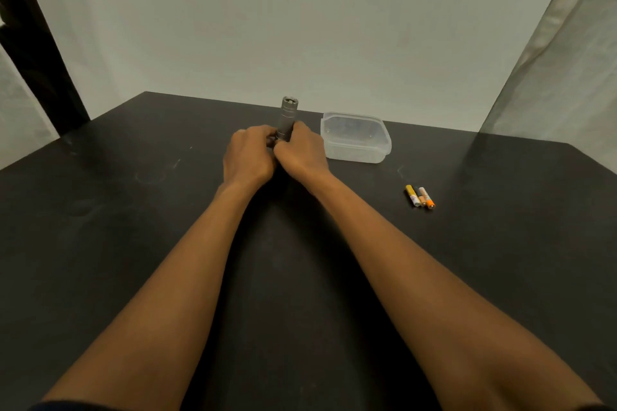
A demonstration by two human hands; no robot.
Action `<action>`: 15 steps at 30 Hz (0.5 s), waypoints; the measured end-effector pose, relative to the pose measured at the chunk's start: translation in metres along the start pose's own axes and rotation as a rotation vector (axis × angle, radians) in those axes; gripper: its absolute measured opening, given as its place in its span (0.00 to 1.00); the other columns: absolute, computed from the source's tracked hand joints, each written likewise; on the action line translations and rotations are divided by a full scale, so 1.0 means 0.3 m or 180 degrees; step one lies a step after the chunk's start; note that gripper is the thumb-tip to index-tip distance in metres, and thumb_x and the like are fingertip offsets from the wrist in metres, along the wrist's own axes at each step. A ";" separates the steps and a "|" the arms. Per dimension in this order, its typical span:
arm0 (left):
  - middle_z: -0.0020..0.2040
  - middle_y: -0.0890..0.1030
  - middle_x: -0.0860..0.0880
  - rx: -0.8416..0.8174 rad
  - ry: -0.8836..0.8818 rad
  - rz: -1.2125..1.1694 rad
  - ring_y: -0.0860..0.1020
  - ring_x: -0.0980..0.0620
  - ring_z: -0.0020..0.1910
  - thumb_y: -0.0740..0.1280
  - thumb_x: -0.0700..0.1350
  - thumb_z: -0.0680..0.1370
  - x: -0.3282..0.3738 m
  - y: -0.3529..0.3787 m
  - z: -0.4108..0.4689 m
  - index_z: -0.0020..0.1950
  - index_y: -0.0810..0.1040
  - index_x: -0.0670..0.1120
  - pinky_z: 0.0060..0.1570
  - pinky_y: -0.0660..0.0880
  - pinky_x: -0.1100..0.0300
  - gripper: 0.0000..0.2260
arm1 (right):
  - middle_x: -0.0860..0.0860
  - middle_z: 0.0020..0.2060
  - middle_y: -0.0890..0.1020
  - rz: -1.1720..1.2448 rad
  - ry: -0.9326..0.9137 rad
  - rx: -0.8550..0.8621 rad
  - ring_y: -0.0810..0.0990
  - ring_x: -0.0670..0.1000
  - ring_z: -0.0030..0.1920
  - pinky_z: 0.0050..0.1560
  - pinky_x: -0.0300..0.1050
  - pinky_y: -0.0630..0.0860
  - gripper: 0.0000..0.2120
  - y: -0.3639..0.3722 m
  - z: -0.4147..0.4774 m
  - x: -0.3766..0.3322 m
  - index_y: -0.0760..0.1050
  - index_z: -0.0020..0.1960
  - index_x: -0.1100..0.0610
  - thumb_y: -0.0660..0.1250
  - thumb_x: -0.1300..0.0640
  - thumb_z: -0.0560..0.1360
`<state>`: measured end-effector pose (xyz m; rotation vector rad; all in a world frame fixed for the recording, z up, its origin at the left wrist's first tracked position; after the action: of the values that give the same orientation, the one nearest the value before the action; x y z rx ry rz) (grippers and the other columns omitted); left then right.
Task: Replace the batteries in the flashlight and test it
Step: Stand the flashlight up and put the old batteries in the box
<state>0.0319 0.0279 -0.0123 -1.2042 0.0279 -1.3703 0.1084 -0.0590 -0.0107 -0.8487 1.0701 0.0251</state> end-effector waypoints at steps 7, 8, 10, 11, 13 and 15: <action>0.40 0.82 0.47 -0.0083 0.0017 0.0100 0.80 0.45 0.39 0.59 0.39 0.78 -0.074 0.039 0.107 0.46 0.79 0.45 0.39 0.79 0.47 0.10 | 0.56 0.55 0.82 0.0105 0.0009 0.0121 0.80 0.56 0.54 0.49 0.46 0.73 0.11 0.076 0.116 -0.003 0.74 0.59 0.62 0.64 0.61 0.78; 0.42 0.82 0.46 -0.0120 0.0061 0.0130 0.80 0.45 0.40 0.59 0.39 0.79 -0.080 0.050 0.129 0.48 0.80 0.45 0.40 0.79 0.47 0.09 | 0.56 0.55 0.82 0.0117 0.0013 0.0167 0.80 0.56 0.55 0.49 0.45 0.72 0.12 0.080 0.136 0.003 0.75 0.60 0.62 0.64 0.61 0.78; 0.44 0.83 0.46 -0.0203 0.0138 0.0147 0.80 0.45 0.42 0.60 0.40 0.80 -0.086 0.074 0.174 0.53 0.80 0.45 0.42 0.79 0.48 0.09 | 0.56 0.55 0.82 0.0134 0.0014 0.0237 0.80 0.55 0.55 0.48 0.44 0.71 0.12 0.084 0.177 0.015 0.75 0.60 0.62 0.64 0.61 0.77; 0.45 0.83 0.46 -0.0248 0.0162 0.0116 0.80 0.45 0.42 0.60 0.39 0.80 -0.090 0.089 0.198 0.55 0.80 0.45 0.44 0.80 0.47 0.10 | 0.56 0.55 0.82 0.0133 0.0016 0.0261 0.80 0.55 0.55 0.48 0.43 0.70 0.12 0.085 0.201 0.021 0.75 0.60 0.63 0.64 0.61 0.77; 0.46 0.83 0.45 -0.0318 0.0224 0.0114 0.81 0.45 0.43 0.60 0.39 0.80 -0.098 0.117 0.244 0.58 0.79 0.45 0.46 0.80 0.46 0.11 | 0.57 0.55 0.81 0.0128 0.0007 0.0305 0.80 0.55 0.55 0.48 0.43 0.70 0.12 0.092 0.255 0.035 0.75 0.60 0.63 0.64 0.61 0.77; 0.48 0.83 0.44 -0.0342 0.0296 0.0175 0.81 0.44 0.44 0.60 0.39 0.81 -0.103 0.137 0.287 0.60 0.79 0.44 0.48 0.80 0.45 0.12 | 0.58 0.55 0.81 0.0118 -0.0015 0.0316 0.80 0.56 0.55 0.47 0.43 0.70 0.13 0.100 0.303 0.043 0.75 0.60 0.64 0.65 0.62 0.77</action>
<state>0.1069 0.0940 -0.0188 -1.2190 0.2013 -1.3900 0.1717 0.0134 -0.0200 -0.7391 1.0739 0.0051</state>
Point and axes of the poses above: each hand's wrist, its own z-axis towards the middle knuckle, its own y-axis out of the palm, x = y × z, the point moved 10 cm from there along z, towards the middle knuckle
